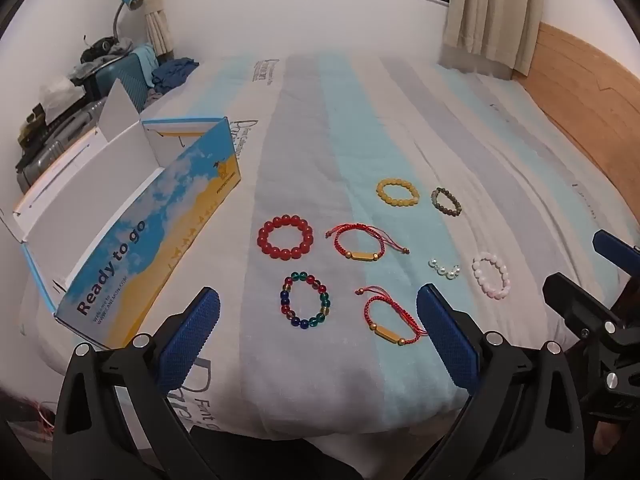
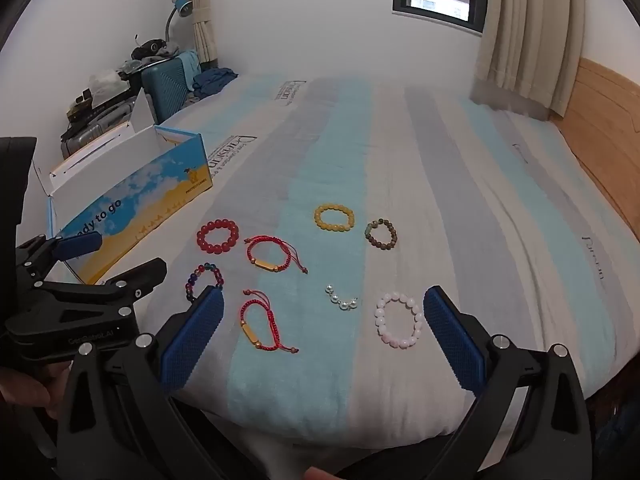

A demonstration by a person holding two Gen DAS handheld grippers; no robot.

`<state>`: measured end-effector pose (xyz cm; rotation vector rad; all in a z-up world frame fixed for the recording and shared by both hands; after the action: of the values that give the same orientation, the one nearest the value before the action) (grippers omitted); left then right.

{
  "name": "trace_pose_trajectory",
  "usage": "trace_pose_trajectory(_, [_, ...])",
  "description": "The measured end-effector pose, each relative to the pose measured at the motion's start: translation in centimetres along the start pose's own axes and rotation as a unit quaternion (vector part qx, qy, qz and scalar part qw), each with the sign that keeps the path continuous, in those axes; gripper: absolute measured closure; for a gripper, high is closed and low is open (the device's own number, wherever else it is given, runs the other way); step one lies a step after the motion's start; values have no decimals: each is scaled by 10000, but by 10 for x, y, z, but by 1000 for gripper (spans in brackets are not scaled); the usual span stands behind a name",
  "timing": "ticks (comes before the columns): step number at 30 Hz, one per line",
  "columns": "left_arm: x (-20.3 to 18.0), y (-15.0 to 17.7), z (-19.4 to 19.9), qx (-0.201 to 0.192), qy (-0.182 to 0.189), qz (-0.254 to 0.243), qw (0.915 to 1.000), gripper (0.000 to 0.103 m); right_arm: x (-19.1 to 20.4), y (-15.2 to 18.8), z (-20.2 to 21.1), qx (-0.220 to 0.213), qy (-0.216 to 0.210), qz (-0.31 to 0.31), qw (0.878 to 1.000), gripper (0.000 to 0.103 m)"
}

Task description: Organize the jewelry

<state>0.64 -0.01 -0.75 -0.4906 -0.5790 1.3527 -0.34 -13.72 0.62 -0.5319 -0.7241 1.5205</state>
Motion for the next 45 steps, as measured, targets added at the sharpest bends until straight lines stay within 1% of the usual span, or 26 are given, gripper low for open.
trace_pose_trajectory(2, [1,-1,0,-21,-29,-36,10000,6,-4,0,0,20,39,-60,10000,7])
trace_pose_trajectory(3, [2,-1,0,-33,-41,-41,10000,6,1,-1,-1,54,102,-22,9999,7])
trace_pose_trajectory(4, [-1,-3,2,-29,-115,-119,9999,6,-2,-1,-1,74,33,-55,10000,7])
trace_pose_trajectory(5, [-9,-3,6,-109,-232,-218,9994,6,-3,-1,-1,78,36,-70,9999,7])
trace_pose_trajectory(6, [-11,-6,5,-37,-223,-232,9995,6,-4,-1,-2,80,43,-61,9999,7])
trace_pose_trajectory(8, [-11,-8,7,-43,-154,-178,9997,6,1,1,-4,41,89,-66,9999,7])
trace_pose_trajectory(9, [-8,-4,5,-75,-126,-122,9998,6,-1,3,-1,-3,78,-82,9999,7])
trace_pose_trajectory(12, [-10,-5,4,-71,-157,-137,9998,6,-4,0,-2,58,78,-100,9999,7])
trace_pose_trajectory(13, [-6,-3,5,-99,-130,-135,9998,6,-5,0,-2,46,62,-104,9999,7])
trace_pose_trajectory(24, [-3,-3,4,-64,-112,-95,9999,6,-3,-1,-2,50,91,-116,9999,7])
trace_pose_trajectory(45, [-4,-2,3,-86,-85,-79,9999,6,-5,-3,-2,79,98,-138,9998,7])
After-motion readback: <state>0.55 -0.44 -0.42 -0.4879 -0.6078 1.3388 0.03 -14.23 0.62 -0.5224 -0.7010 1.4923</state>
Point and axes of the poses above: each gripper's, at about its wrist camera, not at the fingertips, and z roughly against the way its jaws point, x to its left, y to its underside, the point moved 1 cm from there along -z, roughly the way its jaws point, and after that the axes turned 9 degrees about -z, right-handed, at the moved point
